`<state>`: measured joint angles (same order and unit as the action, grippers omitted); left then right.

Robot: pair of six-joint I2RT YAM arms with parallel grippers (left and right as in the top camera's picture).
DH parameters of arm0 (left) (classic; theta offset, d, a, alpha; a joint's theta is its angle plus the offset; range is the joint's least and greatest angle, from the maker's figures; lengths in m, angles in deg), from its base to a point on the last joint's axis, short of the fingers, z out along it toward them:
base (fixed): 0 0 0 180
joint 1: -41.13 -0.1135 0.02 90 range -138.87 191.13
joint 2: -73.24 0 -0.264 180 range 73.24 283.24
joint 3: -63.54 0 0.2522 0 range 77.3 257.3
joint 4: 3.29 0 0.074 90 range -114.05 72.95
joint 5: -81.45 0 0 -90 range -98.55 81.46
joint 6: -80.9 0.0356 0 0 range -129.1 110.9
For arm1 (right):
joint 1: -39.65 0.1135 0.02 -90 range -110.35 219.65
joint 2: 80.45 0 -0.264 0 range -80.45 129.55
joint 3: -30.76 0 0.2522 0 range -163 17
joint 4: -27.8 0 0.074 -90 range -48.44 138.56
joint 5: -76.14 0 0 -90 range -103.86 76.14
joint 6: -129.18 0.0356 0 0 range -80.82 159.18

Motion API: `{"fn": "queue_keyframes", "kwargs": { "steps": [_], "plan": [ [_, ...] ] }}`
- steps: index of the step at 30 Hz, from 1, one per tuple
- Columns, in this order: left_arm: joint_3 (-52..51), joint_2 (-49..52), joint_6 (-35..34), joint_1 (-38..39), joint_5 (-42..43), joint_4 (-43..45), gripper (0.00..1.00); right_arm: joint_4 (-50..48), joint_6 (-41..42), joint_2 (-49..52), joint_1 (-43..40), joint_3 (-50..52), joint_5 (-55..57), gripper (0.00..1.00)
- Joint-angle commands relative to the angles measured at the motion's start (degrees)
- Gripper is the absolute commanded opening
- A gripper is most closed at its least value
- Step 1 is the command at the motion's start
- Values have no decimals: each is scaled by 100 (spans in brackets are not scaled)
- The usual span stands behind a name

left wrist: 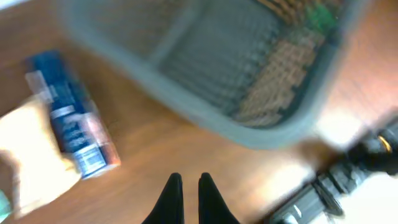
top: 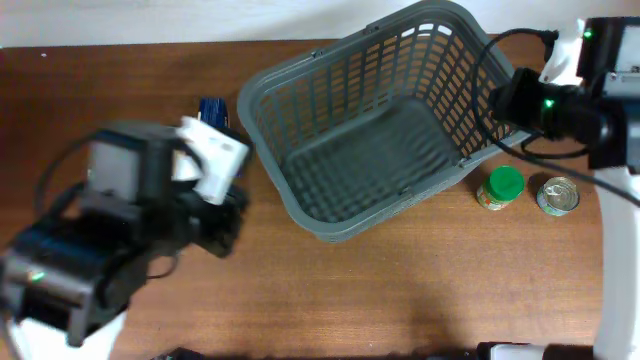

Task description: Pack container

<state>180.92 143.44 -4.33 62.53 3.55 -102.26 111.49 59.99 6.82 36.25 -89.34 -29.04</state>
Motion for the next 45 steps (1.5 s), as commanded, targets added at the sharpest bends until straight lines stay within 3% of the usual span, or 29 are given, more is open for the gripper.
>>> {"fn": "queue_keyframes", "kwargs": {
  "steps": [1,8,17,35,45],
  "plan": [
    [22,229,66,1228,55,-144,2,92,70,321,-37,-85,348,4],
    [22,887,70,2341,57,-557,2,107,66,678,-37,-81,691,4],
    [20,1805,402,3064,55,-820,2,299,-105,944,-37,-81,1220,4],
    [15,2186,457,3049,-1213,-114,2,647,-603,1147,-37,-59,1434,4],
    [15,2186,564,2430,-1670,-44,2,835,-1093,1145,-37,-59,769,4]
  ]
}}
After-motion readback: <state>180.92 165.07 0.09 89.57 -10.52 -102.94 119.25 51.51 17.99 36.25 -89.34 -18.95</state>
